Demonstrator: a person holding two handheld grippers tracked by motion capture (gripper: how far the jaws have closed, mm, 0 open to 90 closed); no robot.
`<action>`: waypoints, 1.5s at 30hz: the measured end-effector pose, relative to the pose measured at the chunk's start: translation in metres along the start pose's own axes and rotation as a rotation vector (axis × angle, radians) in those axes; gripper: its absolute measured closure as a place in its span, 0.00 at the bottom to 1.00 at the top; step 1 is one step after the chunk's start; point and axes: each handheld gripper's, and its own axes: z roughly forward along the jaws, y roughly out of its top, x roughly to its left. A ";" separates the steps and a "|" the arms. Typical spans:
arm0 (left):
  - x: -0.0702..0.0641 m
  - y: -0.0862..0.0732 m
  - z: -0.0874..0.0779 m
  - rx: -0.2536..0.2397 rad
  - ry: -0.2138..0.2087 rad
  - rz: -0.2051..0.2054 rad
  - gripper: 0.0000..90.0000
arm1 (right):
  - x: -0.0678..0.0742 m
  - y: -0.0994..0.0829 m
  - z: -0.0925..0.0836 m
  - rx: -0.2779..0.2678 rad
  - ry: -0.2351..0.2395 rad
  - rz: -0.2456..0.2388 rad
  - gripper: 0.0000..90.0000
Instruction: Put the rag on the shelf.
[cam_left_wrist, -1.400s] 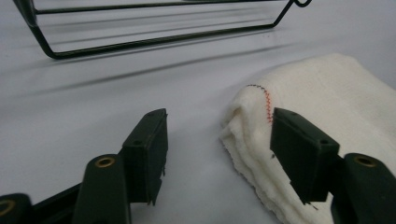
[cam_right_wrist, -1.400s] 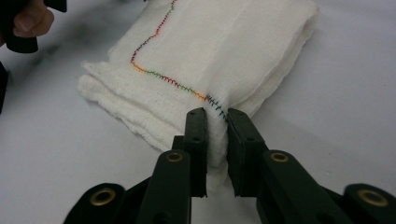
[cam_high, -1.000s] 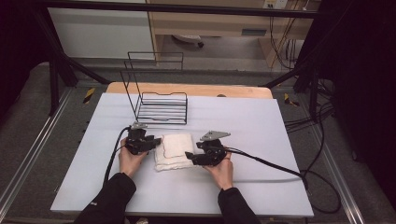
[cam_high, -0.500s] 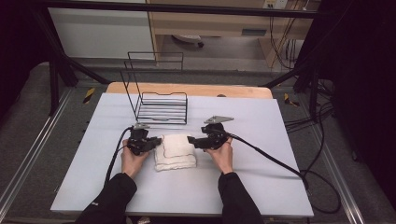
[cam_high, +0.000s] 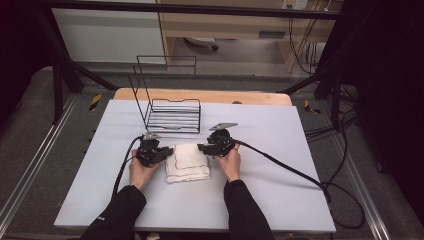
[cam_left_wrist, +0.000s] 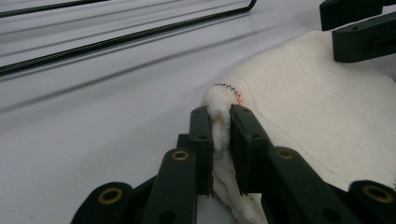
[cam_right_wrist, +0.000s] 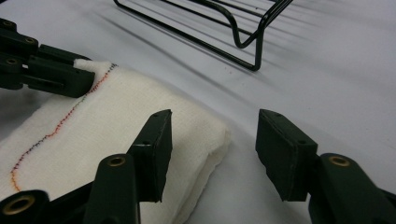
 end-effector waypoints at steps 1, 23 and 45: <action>0.000 0.000 0.000 -0.002 -0.002 -0.003 0.87 | 0.000 0.000 0.000 0.000 0.000 0.000 0.52; 0.001 0.001 -0.002 -0.007 -0.005 -0.020 0.90 | 0.006 -0.003 0.006 0.038 0.053 0.052 0.89; -0.015 0.011 -0.047 -0.197 -0.046 0.017 0.91 | 0.032 0.007 -0.048 -0.158 0.045 -0.041 0.90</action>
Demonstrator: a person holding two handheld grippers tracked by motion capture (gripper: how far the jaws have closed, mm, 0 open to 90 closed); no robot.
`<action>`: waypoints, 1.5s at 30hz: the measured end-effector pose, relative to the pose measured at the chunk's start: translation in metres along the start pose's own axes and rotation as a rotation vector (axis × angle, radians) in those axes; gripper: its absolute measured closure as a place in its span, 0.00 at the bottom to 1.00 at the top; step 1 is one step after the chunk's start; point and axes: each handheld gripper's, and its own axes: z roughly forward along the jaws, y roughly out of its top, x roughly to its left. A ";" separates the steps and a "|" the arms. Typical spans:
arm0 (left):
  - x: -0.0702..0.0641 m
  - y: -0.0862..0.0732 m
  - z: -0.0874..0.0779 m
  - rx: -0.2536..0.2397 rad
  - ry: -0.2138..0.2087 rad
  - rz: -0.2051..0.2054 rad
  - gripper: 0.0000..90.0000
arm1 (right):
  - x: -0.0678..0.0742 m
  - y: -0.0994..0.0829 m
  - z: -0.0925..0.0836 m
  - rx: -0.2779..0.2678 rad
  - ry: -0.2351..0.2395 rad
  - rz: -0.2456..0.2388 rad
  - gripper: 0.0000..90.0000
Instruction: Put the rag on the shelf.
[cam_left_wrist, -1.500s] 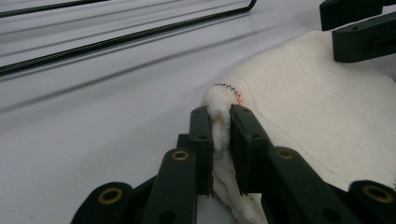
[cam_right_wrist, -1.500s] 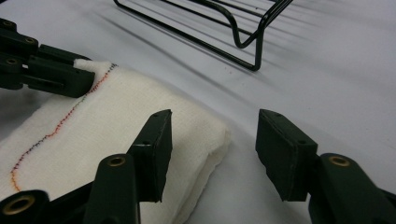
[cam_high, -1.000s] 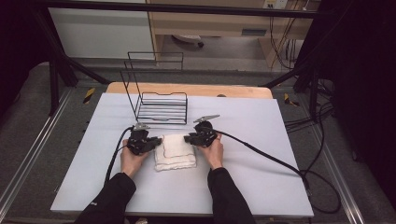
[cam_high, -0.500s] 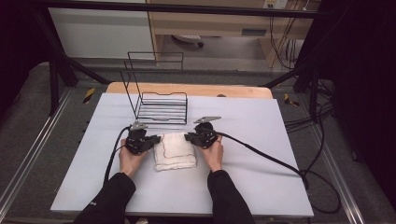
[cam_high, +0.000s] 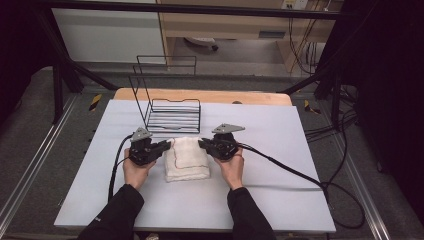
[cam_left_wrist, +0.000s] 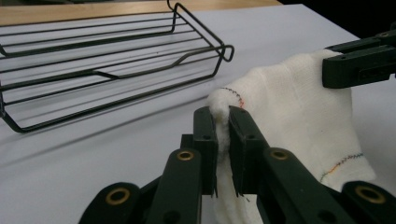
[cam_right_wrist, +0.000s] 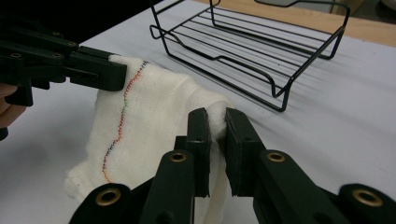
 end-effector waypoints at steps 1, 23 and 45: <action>-0.001 0.001 -0.002 -0.010 0.000 0.001 0.91 | 0.001 0.000 -0.002 -0.010 -0.001 -0.005 0.90; -0.025 0.019 -0.038 -0.155 -0.022 0.058 0.91 | 0.014 0.015 -0.042 -0.176 0.001 -0.030 0.91; -0.037 0.030 -0.057 -0.253 -0.021 0.079 0.91 | 0.025 0.028 -0.066 -0.293 0.000 -0.076 0.91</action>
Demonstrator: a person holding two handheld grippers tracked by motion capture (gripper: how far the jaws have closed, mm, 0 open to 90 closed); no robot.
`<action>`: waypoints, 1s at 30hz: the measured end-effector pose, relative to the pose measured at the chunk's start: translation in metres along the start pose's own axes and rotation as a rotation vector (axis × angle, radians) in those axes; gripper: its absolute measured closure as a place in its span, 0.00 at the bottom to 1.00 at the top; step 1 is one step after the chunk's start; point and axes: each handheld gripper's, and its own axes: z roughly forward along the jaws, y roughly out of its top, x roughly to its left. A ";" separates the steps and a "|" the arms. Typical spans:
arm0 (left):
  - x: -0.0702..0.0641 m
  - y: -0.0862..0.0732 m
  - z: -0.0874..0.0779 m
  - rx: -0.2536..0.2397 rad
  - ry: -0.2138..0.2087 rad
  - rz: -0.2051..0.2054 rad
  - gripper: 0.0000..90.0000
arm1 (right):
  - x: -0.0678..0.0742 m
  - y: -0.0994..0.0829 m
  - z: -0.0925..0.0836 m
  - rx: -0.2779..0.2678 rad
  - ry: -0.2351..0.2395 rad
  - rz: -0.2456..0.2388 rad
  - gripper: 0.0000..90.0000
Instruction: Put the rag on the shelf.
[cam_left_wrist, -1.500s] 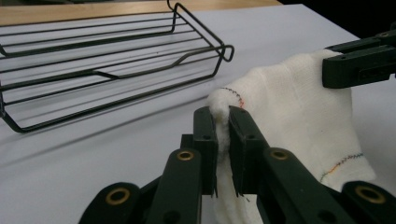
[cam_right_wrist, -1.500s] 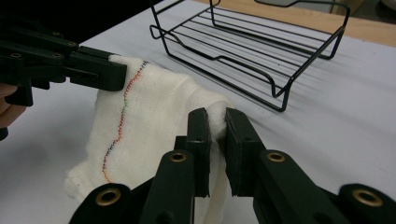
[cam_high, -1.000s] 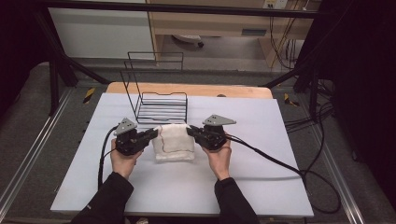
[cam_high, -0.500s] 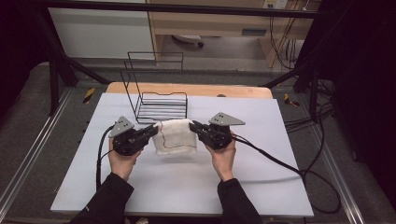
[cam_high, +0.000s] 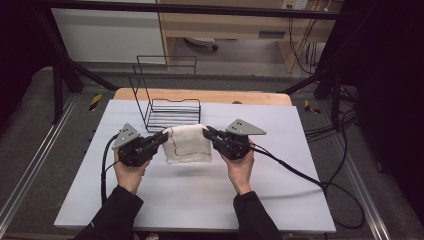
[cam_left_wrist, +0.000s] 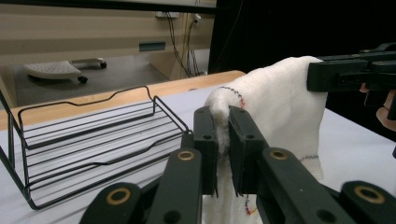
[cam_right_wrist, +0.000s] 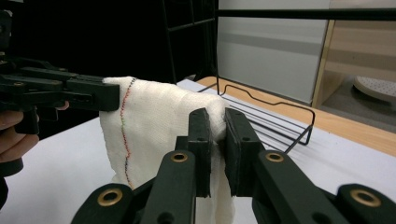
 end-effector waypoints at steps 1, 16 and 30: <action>0.000 0.001 0.000 -0.008 -0.006 -0.010 0.91 | 0.001 0.001 0.000 -0.005 -0.001 -0.005 0.91; 0.000 0.014 -0.013 -0.072 0.012 -0.011 0.91 | 0.009 0.016 -0.001 -0.049 0.006 -0.029 0.91; 0.004 0.031 -0.019 -0.146 0.034 -0.017 0.91 | 0.015 0.040 0.003 -0.106 -0.010 -0.056 0.91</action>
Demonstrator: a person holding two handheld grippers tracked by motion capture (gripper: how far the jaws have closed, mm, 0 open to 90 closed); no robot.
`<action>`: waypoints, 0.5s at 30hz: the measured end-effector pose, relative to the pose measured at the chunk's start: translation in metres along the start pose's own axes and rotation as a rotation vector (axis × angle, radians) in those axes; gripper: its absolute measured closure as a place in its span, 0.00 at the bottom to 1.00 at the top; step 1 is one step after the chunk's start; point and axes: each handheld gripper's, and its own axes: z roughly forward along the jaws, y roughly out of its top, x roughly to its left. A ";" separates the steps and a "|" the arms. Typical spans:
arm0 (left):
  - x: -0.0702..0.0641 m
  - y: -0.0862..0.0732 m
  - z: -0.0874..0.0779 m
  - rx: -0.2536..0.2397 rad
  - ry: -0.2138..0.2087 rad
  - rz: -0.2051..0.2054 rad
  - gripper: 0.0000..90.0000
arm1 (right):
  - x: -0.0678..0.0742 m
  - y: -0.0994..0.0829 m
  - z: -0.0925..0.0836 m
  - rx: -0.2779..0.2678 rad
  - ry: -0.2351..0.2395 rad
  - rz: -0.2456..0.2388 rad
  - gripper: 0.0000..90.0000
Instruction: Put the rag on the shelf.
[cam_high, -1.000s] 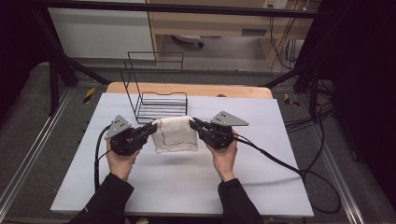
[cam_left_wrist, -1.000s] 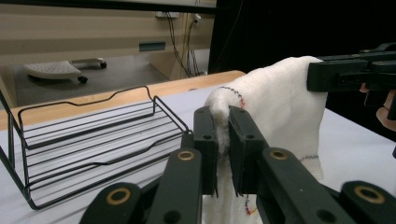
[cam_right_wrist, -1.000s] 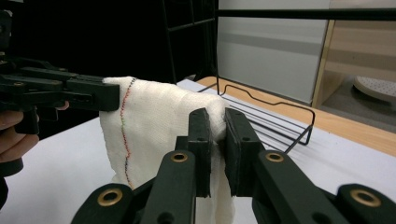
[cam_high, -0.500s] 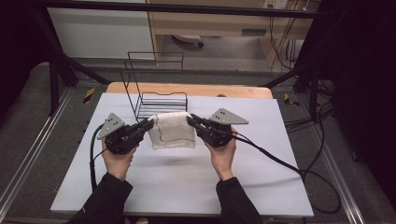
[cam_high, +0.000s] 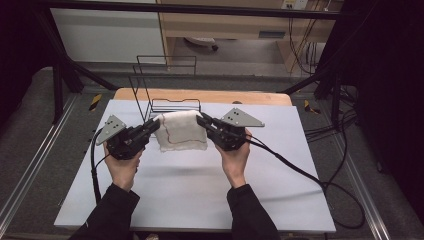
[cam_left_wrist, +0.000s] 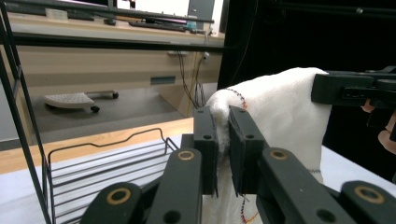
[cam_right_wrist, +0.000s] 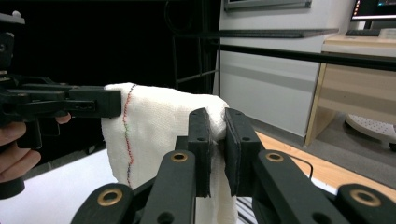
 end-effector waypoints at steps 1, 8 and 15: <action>0.001 0.001 0.000 -0.002 -0.001 0.002 0.91 | 0.000 0.002 0.000 -0.004 -0.001 -0.001 0.91; 0.003 0.012 0.000 -0.031 0.011 0.000 0.91 | 0.001 0.011 0.004 -0.022 -0.010 -0.012 0.91; 0.006 0.019 -0.001 -0.057 0.018 0.004 0.91 | 0.002 0.020 0.008 -0.037 -0.016 -0.028 0.91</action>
